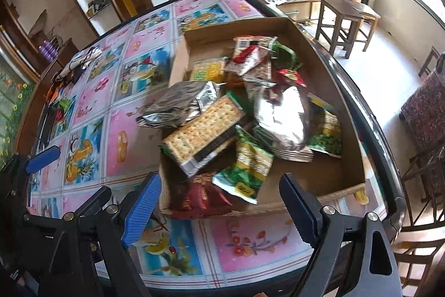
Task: Organize snacks
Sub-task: 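Withdraw both open grippers from the box and move them back over the table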
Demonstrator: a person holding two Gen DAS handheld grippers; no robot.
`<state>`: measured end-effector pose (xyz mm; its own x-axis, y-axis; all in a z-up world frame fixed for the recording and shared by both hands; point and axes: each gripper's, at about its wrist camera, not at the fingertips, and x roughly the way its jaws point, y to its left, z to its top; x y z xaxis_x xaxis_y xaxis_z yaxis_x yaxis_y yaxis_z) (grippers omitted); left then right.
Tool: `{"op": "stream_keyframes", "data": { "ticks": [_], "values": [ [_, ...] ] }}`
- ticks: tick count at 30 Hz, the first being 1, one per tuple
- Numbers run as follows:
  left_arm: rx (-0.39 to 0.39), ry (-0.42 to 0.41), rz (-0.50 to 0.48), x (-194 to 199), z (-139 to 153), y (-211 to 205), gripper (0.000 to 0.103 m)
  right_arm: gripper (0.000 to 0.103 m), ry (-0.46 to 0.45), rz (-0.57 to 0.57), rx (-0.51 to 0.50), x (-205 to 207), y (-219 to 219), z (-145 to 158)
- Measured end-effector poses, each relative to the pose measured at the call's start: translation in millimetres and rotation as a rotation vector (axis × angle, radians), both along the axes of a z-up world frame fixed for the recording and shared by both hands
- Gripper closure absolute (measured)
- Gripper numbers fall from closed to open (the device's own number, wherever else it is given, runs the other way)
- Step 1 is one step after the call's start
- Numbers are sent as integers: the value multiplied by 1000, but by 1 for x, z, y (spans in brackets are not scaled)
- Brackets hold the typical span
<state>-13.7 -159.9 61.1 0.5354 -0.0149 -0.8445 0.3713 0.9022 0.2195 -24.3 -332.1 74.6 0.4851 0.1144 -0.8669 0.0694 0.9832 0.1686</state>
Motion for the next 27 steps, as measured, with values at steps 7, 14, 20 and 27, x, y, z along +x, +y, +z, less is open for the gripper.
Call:
{"op": "stream_keyframes", "data": {
  "ticks": [7, 14, 20, 27],
  "values": [
    [-7, 16, 86, -5, -4, 31, 3, 13, -3, 85, -9, 7, 31, -1],
    [-9, 36, 201, -16, -10, 72, 3, 13, -14, 218, -32, 12, 77, -2],
    [-5, 53, 310, -29, -16, 109, 3, 13, 7, 320, -25, 15, 115, -12],
    [-1, 74, 439, -46, -23, 150, 3, 13, 31, 424, -18, 18, 157, -23]
  ]
}}
